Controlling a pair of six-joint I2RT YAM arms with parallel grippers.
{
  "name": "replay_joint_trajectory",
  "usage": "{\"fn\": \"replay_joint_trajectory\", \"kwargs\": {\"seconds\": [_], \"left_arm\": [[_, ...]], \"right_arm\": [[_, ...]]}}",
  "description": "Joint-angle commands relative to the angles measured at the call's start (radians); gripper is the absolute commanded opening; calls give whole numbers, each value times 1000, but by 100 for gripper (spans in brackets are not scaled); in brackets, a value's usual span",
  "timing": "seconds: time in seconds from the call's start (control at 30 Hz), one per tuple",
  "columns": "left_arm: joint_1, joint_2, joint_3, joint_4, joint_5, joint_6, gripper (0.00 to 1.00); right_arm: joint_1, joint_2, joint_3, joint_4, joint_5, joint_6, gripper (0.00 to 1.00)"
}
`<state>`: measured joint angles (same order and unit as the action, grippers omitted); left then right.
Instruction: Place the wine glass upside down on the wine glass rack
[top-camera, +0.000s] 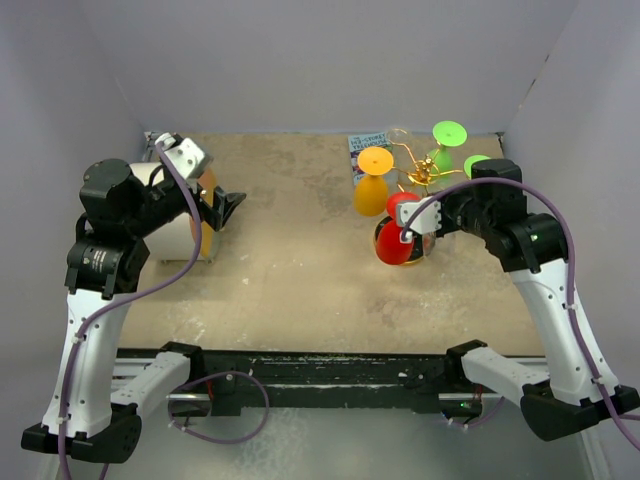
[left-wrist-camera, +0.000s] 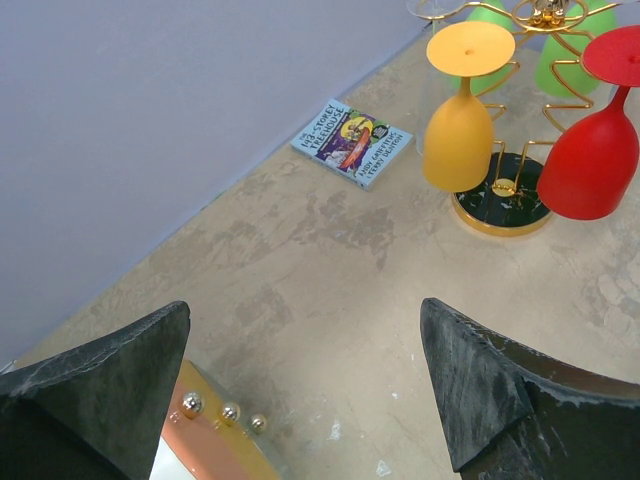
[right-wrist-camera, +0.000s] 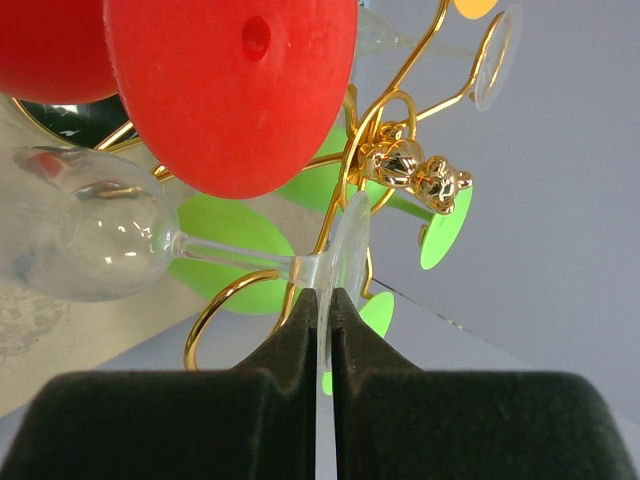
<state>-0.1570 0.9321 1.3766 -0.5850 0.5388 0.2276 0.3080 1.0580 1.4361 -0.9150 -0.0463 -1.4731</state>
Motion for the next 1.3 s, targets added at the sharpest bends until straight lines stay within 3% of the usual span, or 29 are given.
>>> {"fn": "replay_joint_trajectory", "kwargs": {"seconds": [0.0,1.27], "left_arm": [[11,-4,2,45,19,-2,99],[11,-23,-13,41,18,7,99]], "right_arm": [[5,-24,9,60,29,17,0],[5,-81,-28,55,71,122,0]]}}
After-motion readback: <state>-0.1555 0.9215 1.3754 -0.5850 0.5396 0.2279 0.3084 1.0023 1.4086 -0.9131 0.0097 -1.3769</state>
